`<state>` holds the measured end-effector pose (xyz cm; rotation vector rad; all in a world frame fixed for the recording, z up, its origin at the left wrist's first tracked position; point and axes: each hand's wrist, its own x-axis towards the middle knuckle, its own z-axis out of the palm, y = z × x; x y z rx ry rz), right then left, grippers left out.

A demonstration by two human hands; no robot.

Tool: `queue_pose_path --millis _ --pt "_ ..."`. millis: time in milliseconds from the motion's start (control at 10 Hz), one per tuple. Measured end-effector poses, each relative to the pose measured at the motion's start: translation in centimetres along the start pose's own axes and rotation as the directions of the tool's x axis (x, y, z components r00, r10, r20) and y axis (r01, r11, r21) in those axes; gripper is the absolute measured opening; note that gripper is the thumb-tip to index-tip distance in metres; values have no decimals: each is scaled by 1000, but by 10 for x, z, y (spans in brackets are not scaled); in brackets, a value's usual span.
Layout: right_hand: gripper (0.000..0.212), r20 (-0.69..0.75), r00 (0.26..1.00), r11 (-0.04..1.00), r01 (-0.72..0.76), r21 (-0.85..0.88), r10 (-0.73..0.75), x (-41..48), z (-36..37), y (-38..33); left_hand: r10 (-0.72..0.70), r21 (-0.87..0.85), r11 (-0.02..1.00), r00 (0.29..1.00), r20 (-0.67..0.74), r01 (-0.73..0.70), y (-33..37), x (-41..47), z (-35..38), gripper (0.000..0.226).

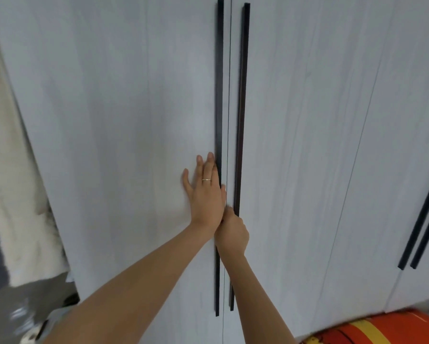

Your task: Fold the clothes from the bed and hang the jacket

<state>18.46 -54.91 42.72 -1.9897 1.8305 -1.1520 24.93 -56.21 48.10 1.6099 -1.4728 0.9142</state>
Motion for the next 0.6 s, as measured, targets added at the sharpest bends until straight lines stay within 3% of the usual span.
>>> queue_pose_path --millis 200,400,500,600 --pt "15 5 998 998 -55 34 55 7 2 -5 -15 109 994 998 69 7 -2 2 -2 65" --pt "14 75 991 994 -111 -16 112 8 -7 -15 -17 186 982 972 233 -28 -4 4 -18 68" --pt "12 364 910 975 -143 -170 197 8 -23 -18 56 107 988 904 424 -111 -13 5 -36 74" --pt "20 597 753 944 -93 -318 276 2 -46 -12 21 75 994 787 617 -85 -8 20 -61 80"
